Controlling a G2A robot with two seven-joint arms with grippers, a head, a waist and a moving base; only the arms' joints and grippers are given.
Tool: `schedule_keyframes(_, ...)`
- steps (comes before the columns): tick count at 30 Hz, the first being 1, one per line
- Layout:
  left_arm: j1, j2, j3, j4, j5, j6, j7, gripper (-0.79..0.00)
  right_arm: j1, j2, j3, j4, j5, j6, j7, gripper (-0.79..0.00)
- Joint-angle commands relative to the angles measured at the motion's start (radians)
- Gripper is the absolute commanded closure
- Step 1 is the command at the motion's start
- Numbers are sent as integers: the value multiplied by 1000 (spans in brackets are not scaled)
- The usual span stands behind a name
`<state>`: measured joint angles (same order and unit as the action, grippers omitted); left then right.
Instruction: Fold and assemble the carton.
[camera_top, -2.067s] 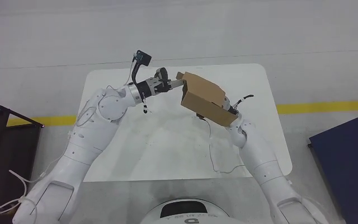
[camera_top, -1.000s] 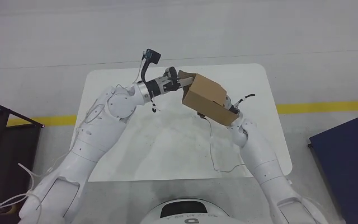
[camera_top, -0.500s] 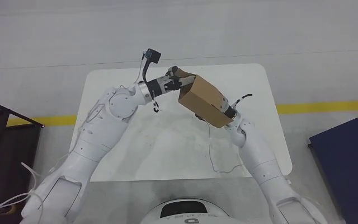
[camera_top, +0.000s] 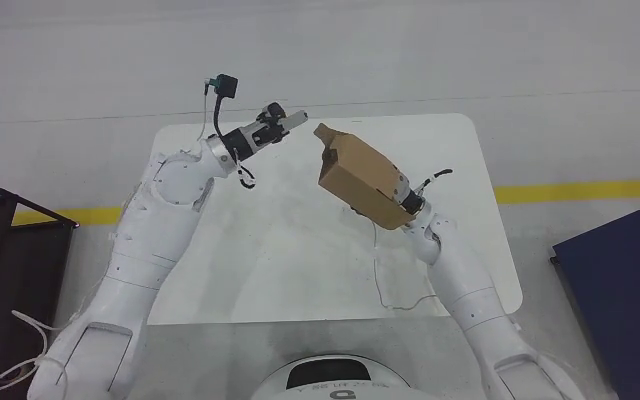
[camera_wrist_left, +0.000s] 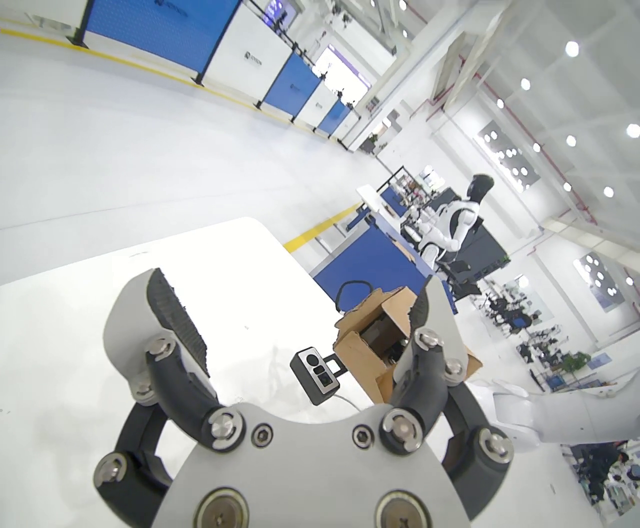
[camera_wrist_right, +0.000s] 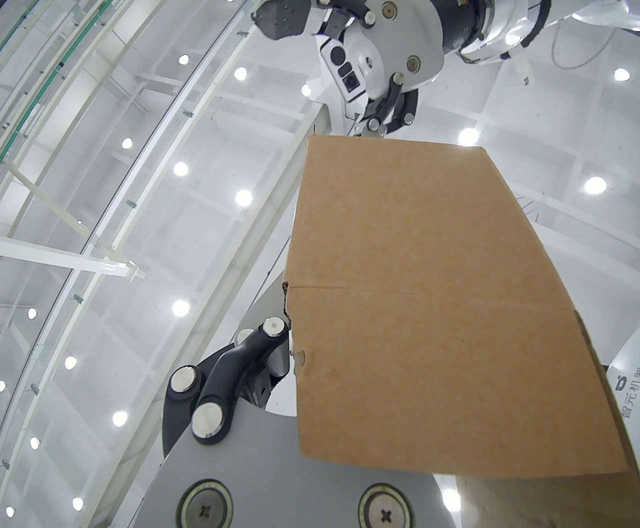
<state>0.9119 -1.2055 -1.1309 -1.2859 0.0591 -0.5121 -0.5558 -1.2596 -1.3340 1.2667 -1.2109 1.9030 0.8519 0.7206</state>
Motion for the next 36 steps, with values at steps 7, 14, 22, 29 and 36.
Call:
schedule_keyframes(7,55,23,-79,3,3,22,-47,-785,-3,0,-1,-5,0,-9,-7,0)
schedule_keyframes(14,12,0,18,60,2,34,-67,-785,-24,-1,0,-40,9,-29,-46,0)
schedule_keyframes(22,-126,-42,144,184,17,57,-104,-785,-39,0,7,-60,1,-26,-50,0)
schedule_keyframes(29,-184,-67,163,271,-55,38,-67,-785,-42,2,16,-63,2,-22,-52,0)
schedule_keyframes(36,-223,-75,178,320,-16,29,-80,-785,-36,2,17,-57,4,-15,-61,0)
